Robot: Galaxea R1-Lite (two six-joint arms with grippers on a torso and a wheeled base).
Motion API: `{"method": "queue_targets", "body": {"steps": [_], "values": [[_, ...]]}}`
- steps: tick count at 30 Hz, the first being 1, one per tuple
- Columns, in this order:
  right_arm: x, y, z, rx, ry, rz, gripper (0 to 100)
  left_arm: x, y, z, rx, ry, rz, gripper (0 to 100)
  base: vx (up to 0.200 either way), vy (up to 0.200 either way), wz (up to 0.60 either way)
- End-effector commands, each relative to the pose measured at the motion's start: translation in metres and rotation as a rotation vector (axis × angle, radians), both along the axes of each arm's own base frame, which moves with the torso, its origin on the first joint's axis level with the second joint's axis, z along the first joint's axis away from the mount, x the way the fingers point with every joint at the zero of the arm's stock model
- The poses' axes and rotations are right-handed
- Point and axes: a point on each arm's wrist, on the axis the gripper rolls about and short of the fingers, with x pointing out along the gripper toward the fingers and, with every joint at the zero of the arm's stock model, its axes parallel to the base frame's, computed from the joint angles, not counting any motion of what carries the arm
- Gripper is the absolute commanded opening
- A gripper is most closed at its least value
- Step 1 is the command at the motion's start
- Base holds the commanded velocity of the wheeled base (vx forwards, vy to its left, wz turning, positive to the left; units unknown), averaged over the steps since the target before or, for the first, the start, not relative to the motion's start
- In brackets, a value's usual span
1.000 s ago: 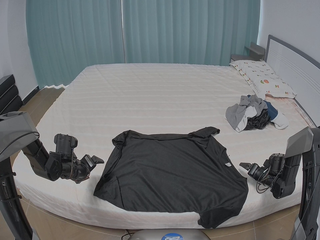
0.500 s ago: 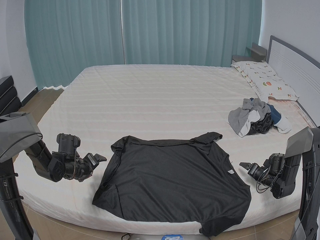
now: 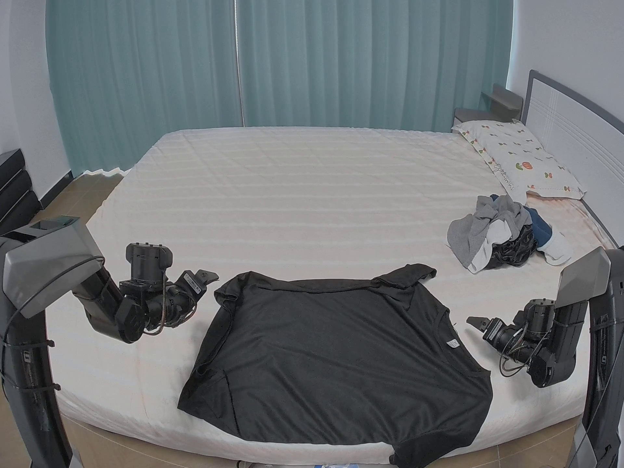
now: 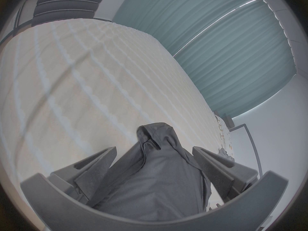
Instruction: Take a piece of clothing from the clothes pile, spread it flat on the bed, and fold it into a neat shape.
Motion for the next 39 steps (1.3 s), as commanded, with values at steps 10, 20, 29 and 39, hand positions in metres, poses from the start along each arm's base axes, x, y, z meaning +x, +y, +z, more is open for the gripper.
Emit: {"method": "queue_targets", "body": {"steps": [10, 20, 29, 39], "values": [[0.0, 0.0, 0.0, -0.001, 0.001, -0.001, 100, 0.079, -0.022, -0.047, 0.017, -0.081, 0.003, 100, 0.0, 0.0, 0.0], [0.0, 0.002, 0.0, -0.004, 0.001, 0.001, 100, 0.08, -0.011, -0.053, 0.029, -0.072, 0.02, 100, 0.0, 0.0, 0.0], [0.0, 0.002, 0.0, -0.004, 0.001, 0.001, 100, 0.078, -0.013, -0.058, 0.052, -0.059, 0.004, 100, 0.0, 0.0, 0.0], [0.0, 0.002, 0.0, -0.004, 0.001, 0.001, 100, 0.076, -0.018, -0.069, 0.097, -0.043, -0.039, 0, 0.0, 0.0, 0.0]]}}
